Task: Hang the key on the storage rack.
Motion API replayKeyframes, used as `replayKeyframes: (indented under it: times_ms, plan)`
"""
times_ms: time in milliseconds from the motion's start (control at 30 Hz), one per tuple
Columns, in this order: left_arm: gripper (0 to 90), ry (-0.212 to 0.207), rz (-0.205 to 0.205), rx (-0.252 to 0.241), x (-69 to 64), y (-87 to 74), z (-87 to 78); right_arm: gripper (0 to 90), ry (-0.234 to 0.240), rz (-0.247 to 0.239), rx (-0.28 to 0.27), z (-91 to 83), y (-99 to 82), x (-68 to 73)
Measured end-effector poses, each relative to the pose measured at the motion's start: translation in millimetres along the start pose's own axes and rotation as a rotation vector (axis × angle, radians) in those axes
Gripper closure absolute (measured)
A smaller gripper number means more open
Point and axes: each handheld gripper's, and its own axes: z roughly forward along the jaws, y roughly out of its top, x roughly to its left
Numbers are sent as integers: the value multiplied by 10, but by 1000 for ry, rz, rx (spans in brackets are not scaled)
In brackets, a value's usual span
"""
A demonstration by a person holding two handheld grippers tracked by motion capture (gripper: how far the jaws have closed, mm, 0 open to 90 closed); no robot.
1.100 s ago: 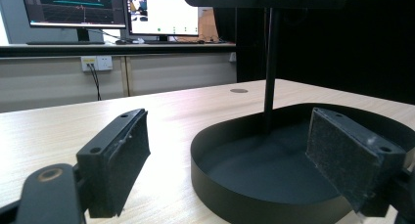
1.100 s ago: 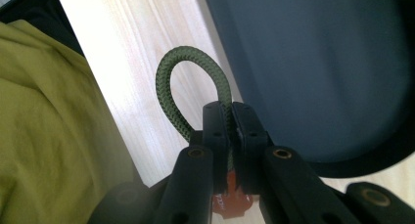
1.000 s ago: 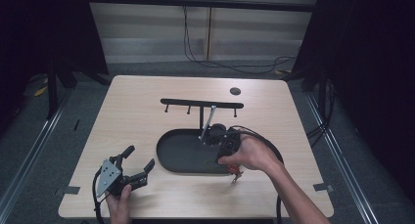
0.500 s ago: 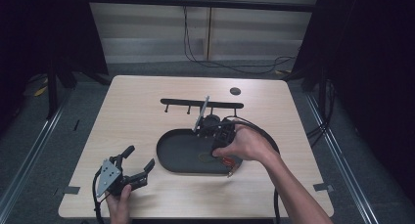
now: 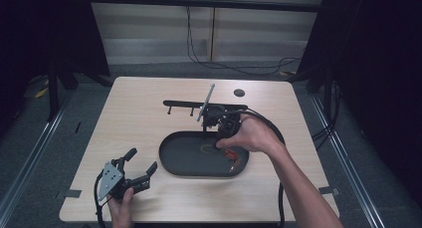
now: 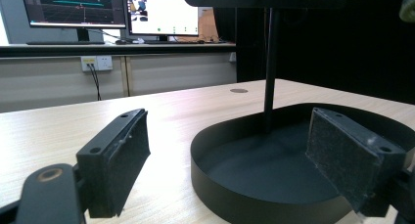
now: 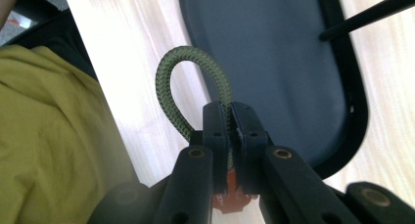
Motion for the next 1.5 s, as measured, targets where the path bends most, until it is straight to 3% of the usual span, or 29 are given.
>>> replayKeyframes:
  times_ms: [267, 400, 667, 800, 900, 1300, 1500]
  plan:
    - [157, 0, 0, 1, 0, 0, 0, 854, -5, 5, -21, -100, 31, -93]
    - [157, 4, -3, -1, -4, 0, 3, 854, -44, 37, -14, -143, 58, -186]
    - [157, 5, -4, -2, -4, 0, 3, 854, -61, 45, -34, -201, 97, -243]
    - [157, 4, -4, -2, -4, 0, 3, 854, -51, 37, -55, -233, 132, -257]
    - [157, 4, -3, -2, -3, 0, 3, 855, -45, 37, -32, -230, 156, -292]
    - [157, 6, -4, -1, -4, 0, 3, 854, -81, 99, -54, -411, 174, -464]
    - [157, 6, -3, -1, -4, 0, 2, 854, -103, 106, -48, -426, 236, -535]
